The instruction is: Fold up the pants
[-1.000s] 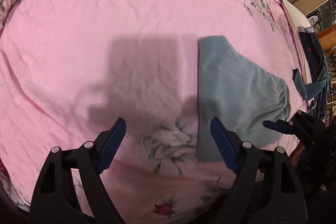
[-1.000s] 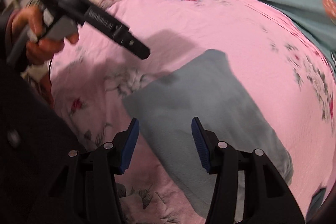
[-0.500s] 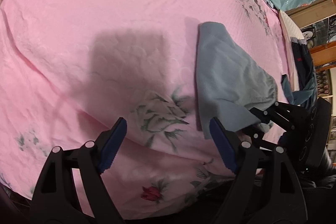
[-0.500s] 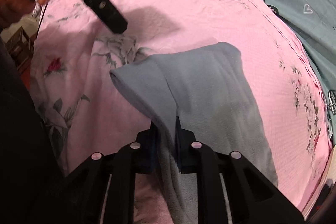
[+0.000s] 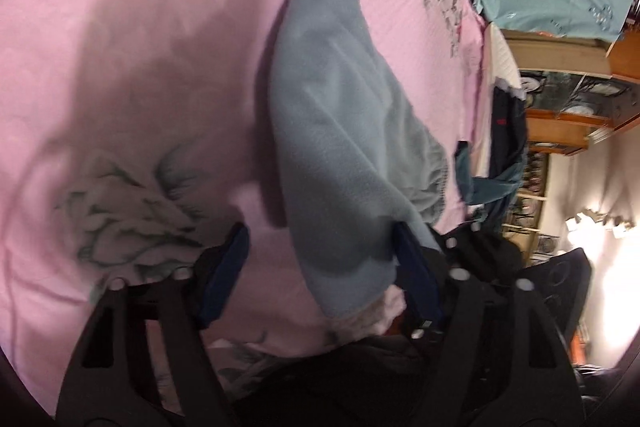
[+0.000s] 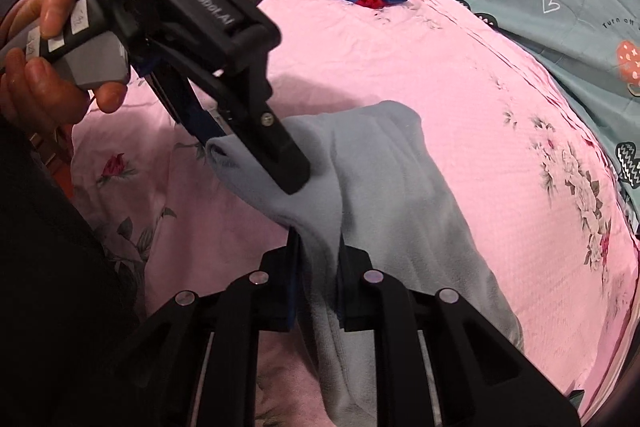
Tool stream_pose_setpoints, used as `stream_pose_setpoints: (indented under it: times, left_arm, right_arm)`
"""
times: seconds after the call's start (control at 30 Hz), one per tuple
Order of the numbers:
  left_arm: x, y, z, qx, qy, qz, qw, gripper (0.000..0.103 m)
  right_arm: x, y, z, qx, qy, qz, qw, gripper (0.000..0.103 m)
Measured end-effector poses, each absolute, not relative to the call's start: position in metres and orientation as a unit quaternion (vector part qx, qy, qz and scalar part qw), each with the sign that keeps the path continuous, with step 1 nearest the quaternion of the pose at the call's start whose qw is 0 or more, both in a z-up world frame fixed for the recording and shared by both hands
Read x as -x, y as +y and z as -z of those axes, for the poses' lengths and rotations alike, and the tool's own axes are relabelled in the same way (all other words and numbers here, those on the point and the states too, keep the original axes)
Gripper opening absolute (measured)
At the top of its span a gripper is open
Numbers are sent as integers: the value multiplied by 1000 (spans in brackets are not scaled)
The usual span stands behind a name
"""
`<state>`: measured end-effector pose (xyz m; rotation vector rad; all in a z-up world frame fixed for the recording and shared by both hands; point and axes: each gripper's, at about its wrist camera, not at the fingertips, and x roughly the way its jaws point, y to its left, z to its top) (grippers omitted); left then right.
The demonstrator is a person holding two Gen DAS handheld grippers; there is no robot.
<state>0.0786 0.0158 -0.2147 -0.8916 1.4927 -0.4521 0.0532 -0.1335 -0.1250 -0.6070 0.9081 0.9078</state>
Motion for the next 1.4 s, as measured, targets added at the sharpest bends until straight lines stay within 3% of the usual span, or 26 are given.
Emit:
stream_pose_setpoints:
  times: [0.1,0.27,0.33,0.4,0.53,0.77,1.0,1.1,1.2,1.27,1.4]
  left_arm:
    - [-85,10,219,418,650,212,599,45]
    - [-94,0,213,410,658,217,593,31]
    - [-97,-5,208,395,661,215,600,25]
    - [-99,-7,207,382,667,211,604,23]
    - [-97,-14,206,332,685,198,618,18]
    - [-99,-22,213,303,697,180,624,16]
    - [-97,-26,212,289,700,162,632,16]
    - [-96,-28,213,280,703,154,635,16]
    - [-94,-28,213,275,705,150,636,16]
    - [-93,-29,212,268,704,151,640,16]
    - [-94,-35,202,238,697,157,658,15]
  right_arm:
    - [-52,-138,127,269,418,-414,762,14]
    - [-57,-141,129,252,425,-414,764,15]
    - [-61,-151,122,241,428,-412,768,23]
    - [-69,-175,111,205,434,-393,784,47]
    - [-107,-249,98,88,458,-301,832,53]
    - [-157,-335,146,-50,552,-197,808,53]
    - [-162,-319,172,-90,592,-265,756,54]
    - [-159,-302,171,-55,585,-279,760,55]
    - [-155,-288,172,-3,577,-275,769,46]
    - [-150,-282,165,23,560,-271,782,30]
    - [-121,-257,143,136,496,-259,818,24]
